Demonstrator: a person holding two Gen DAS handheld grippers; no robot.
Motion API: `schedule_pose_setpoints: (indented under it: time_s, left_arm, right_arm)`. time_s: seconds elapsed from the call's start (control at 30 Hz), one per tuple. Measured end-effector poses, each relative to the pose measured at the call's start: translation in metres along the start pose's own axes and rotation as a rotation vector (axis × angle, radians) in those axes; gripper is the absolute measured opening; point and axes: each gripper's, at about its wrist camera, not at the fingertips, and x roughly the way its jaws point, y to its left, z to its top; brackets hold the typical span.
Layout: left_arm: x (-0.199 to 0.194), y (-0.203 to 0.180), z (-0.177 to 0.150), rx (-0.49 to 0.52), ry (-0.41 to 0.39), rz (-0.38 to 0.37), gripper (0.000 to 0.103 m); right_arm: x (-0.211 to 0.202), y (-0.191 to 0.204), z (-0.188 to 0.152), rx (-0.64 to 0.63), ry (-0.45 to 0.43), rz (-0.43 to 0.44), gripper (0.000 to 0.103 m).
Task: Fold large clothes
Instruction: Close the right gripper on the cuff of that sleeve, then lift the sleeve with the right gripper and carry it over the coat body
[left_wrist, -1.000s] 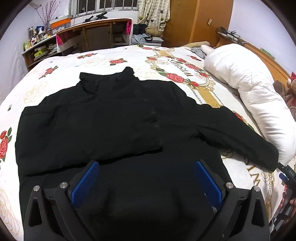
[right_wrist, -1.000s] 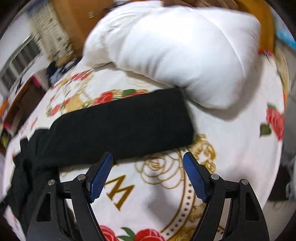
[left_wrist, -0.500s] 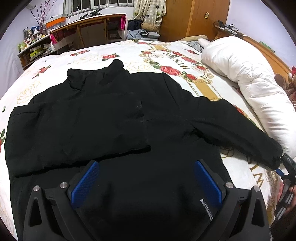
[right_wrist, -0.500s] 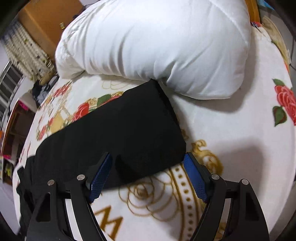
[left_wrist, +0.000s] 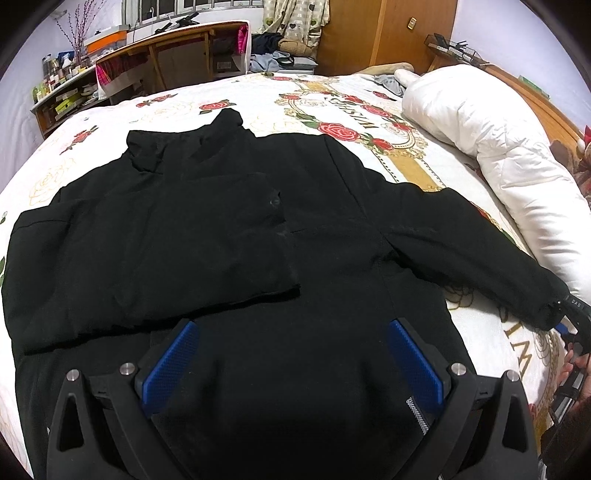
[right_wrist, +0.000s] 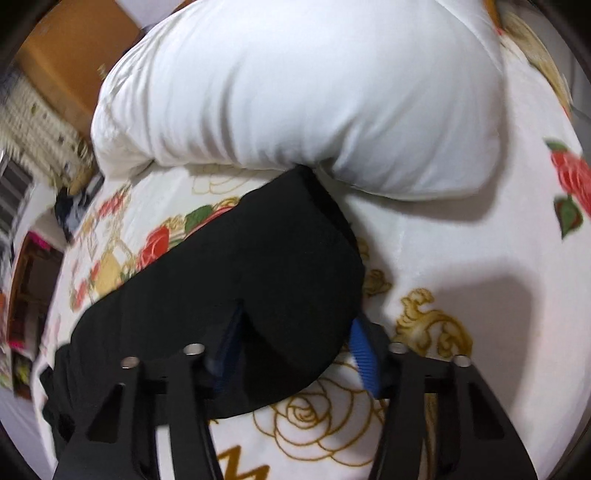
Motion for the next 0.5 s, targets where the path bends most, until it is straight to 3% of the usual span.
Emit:
schedule_pose_setpoints:
  time_s: [0.07, 0.17, 0.5]
  left_arm:
    - [-0.002, 0.000, 0.001, 0.006, -0.005, -0.003, 0.103]
    - [-0.007, 0.001, 0.004, 0.014, -0.011, -0.011, 0.103]
    - [-0.024, 0.009, 0.012, 0.046, -0.022, -0.018, 0.103]
  right_arm:
    - [-0.007, 0.007, 0.000, -0.031, -0.031, 0.014, 0.039]
    - [-0.023, 0.016, 0.002, -0.051, -0.084, 0.040, 0.034]
    - [-0.083, 0.081, 0.001, -0.258, -0.233, 0.172, 0.030]
